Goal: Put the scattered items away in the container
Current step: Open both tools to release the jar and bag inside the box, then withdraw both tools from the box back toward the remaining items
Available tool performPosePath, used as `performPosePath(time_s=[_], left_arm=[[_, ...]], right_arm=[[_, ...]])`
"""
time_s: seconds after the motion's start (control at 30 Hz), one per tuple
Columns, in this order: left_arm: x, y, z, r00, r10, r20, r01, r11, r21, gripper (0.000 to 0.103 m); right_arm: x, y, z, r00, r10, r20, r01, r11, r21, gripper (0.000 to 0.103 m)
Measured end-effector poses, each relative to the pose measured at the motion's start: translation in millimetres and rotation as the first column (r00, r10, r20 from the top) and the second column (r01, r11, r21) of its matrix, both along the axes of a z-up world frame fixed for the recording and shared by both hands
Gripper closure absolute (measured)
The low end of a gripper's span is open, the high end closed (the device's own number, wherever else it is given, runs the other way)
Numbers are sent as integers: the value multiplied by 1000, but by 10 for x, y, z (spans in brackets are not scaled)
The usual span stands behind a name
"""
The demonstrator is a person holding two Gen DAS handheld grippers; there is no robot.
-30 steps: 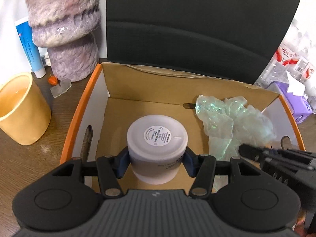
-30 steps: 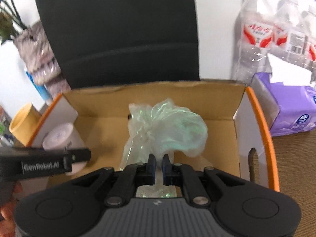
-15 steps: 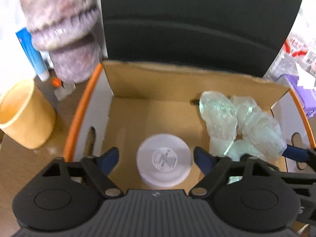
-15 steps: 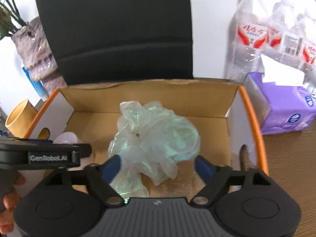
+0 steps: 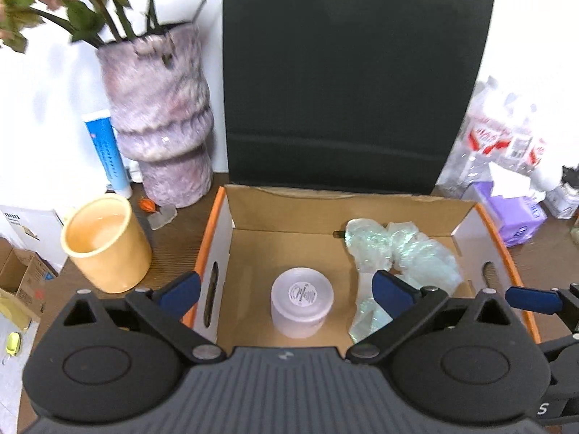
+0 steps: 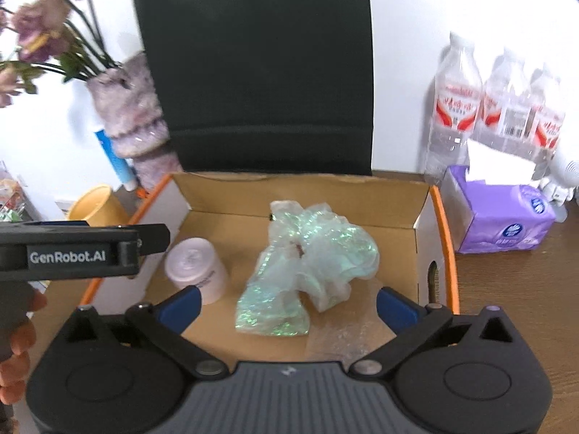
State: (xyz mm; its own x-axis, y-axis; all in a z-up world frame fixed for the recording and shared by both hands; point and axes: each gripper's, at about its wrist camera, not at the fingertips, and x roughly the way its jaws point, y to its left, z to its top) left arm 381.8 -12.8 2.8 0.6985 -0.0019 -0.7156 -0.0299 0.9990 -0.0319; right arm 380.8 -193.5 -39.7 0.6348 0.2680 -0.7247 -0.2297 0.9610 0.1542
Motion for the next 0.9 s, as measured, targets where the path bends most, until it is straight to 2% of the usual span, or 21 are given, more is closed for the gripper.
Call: performPosePath(time_s=[0.23,0.47,0.67,0.8,0.9], left_arm=[[-439,69,352,998,13,57,-12,1000,-17,0],[-930,151,580,996,17,93,-13,999,-42,0],[-1411,214,678,992,22,120,-13,997,-72,0],[-1702,245,712,985,82,150,-78,996,-31,0],[-1884,301,748,982,80,170,-74,997,-38,0]], right_arm=[[-438,-35,339,999,-7,43,8,1000,-24,0],[-951,-65,575,997,-9,76,12,999,-40,0],[-1385,-71,698,995,-11,102,16,998,-54,0],[-1661,-86,784,992,-19,126,28,997,-66,0],[-1844,-111,855,989,-26,147,37,997,-74,0]])
